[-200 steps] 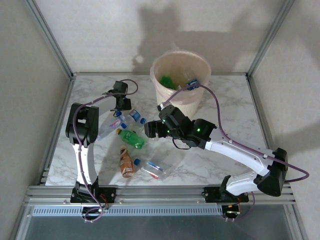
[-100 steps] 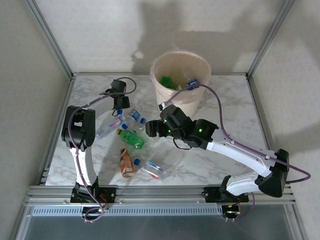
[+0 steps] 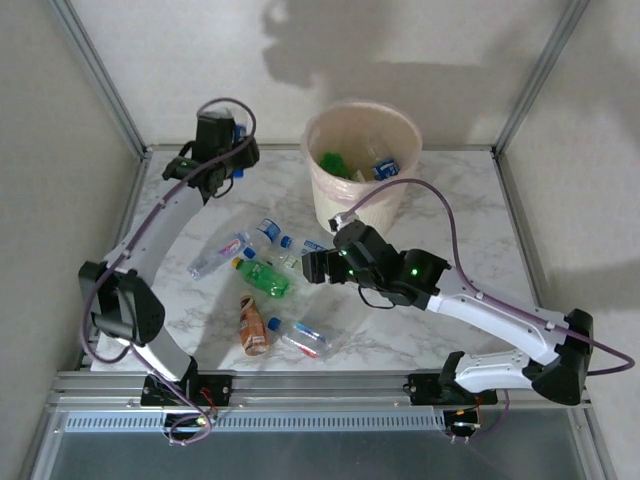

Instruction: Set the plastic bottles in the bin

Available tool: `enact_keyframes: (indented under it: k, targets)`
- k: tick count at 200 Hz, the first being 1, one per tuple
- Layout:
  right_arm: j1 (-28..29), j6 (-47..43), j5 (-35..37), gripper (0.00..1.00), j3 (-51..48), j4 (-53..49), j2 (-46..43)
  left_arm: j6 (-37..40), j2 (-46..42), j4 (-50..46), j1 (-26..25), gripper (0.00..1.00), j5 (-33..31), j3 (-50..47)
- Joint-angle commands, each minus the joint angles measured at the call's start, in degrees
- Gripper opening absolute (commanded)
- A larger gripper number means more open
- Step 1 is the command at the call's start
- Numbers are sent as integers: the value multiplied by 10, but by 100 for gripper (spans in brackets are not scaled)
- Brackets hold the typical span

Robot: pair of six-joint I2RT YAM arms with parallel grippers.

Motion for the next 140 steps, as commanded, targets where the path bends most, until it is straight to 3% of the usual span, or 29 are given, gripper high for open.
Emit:
enact_keyframes:
  k: [1, 54, 98, 140]
  targets:
    - [7, 12, -11, 87, -31, 1, -33, -25, 8, -67, -51, 60, 2, 86]
    - [18, 44, -6, 85, -92, -34, -83, -36, 101, -106, -184, 62, -1, 281]
    - [18, 64, 6, 85, -113, -35, -116, -55, 202, -113, -199, 62, 14, 365]
    - [19, 72, 11, 85, -114, -46, -130, -68, 255, -111, -198, 70, 30, 427]
